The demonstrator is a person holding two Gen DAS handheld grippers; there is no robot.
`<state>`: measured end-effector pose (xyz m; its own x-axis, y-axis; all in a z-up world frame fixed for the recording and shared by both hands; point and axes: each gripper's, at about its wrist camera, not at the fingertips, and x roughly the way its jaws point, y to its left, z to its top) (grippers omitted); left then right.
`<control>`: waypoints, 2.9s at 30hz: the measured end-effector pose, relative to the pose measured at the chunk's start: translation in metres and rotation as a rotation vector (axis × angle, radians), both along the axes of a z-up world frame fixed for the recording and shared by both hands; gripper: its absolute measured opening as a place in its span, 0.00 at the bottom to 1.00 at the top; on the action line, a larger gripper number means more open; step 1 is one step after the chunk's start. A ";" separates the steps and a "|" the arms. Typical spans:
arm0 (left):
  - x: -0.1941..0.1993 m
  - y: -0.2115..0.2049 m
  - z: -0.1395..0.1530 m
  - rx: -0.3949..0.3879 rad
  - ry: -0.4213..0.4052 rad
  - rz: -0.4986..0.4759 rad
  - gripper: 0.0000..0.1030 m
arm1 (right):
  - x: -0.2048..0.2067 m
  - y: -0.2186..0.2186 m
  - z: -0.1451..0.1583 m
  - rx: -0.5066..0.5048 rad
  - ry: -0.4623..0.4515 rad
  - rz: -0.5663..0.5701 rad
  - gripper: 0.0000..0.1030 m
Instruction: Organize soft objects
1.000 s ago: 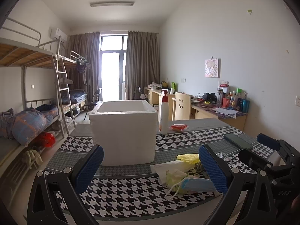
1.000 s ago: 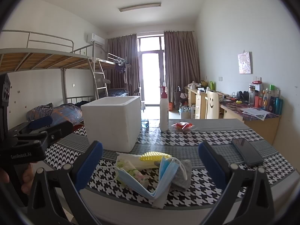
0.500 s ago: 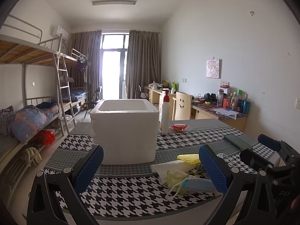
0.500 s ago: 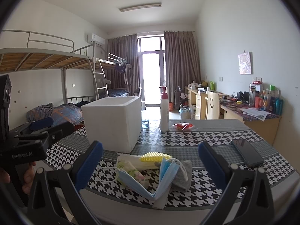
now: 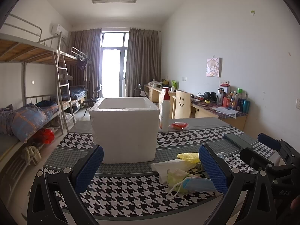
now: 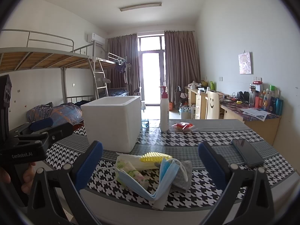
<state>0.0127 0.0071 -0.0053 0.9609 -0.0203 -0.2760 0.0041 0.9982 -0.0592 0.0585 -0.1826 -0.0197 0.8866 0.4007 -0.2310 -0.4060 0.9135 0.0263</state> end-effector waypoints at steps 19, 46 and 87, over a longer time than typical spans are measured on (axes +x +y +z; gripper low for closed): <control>0.028 -0.006 -0.015 0.001 0.080 -0.055 0.99 | 0.023 0.000 -0.006 -0.021 0.066 -0.026 1.00; 0.059 -0.015 -0.046 0.016 0.195 -0.120 0.99 | 0.040 0.000 -0.046 -0.066 0.265 -0.031 0.77; 0.132 -0.099 -0.064 0.336 0.323 -0.425 0.63 | 0.046 -0.023 -0.067 0.001 0.367 0.033 0.46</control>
<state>0.1450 -0.0915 -0.0695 0.7549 -0.2440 -0.6088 0.4389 0.8776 0.1925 0.1040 -0.2058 -0.0865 0.7312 0.4283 -0.5309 -0.3987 0.8999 0.1769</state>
